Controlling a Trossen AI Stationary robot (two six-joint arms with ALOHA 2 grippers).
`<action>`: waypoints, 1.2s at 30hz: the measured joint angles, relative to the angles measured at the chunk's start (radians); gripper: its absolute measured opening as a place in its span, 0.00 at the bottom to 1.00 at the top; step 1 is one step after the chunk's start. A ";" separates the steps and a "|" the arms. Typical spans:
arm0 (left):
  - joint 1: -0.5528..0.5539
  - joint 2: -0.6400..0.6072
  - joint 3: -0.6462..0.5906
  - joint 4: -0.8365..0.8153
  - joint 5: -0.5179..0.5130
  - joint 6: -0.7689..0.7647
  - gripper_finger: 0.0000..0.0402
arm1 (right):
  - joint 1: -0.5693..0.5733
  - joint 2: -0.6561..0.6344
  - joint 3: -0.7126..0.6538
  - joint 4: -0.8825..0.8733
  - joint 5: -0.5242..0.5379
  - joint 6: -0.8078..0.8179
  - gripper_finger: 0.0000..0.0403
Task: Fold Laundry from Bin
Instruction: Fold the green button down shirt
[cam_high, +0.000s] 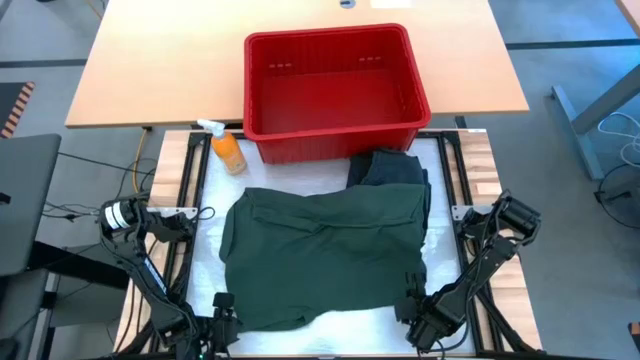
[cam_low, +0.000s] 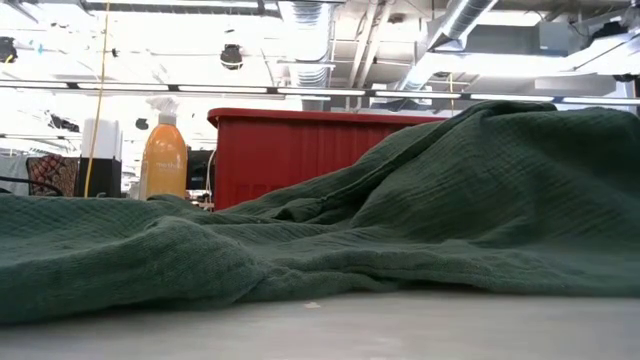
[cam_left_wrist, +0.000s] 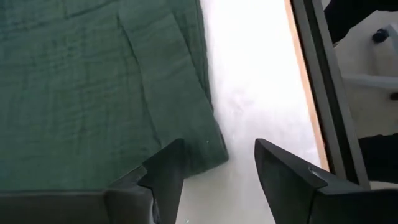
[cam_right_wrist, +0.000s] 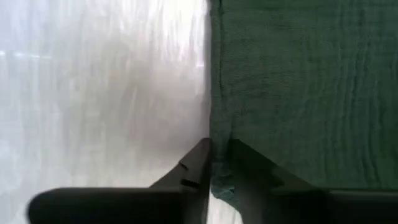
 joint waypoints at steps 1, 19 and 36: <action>0.000 0.000 -0.010 0.014 0.000 0.000 0.46 | 0.003 0.000 0.000 0.001 -0.001 0.000 0.20; 0.046 -0.002 -0.102 0.108 0.020 0.031 0.09 | 0.035 0.003 0.004 0.043 0.014 0.000 0.03; 0.002 -0.067 0.080 -0.196 0.015 -0.026 0.00 | 0.106 0.008 0.207 -0.058 -0.017 0.118 0.03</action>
